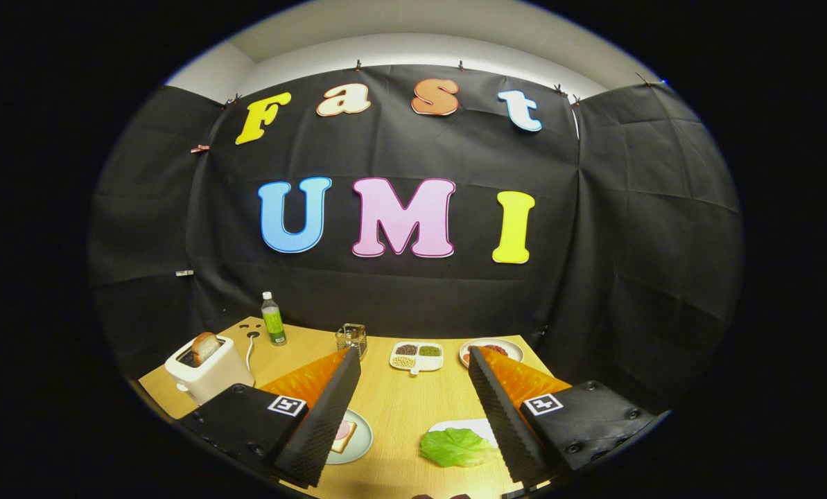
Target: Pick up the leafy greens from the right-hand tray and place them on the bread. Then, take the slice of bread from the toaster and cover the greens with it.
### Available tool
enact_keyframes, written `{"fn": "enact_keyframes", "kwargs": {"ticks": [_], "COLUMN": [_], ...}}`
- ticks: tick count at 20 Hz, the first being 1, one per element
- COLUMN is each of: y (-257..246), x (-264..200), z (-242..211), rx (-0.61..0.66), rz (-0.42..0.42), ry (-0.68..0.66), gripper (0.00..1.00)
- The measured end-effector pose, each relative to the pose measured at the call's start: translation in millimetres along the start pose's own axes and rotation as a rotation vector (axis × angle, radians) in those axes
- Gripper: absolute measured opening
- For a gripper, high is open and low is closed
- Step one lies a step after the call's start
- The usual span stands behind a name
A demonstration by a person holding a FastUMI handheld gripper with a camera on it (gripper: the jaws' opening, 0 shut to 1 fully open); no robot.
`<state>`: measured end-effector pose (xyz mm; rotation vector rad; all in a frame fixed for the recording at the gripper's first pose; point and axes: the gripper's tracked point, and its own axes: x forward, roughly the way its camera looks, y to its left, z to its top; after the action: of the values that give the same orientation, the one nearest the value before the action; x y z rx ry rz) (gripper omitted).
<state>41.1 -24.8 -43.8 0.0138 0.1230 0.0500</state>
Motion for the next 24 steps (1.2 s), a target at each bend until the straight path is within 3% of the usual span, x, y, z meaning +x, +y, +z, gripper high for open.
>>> {"fn": "enact_keyframes", "kwargs": {"ticks": [8, 24], "y": [-33.8, -75.5], "x": [37.8, 81.1], "z": [-61.8, -257.3], "rx": [-0.027, -0.093], "rz": [0.024, 0.168], "ry": [0.149, 0.581], "gripper": [0.98, 0.98]}}
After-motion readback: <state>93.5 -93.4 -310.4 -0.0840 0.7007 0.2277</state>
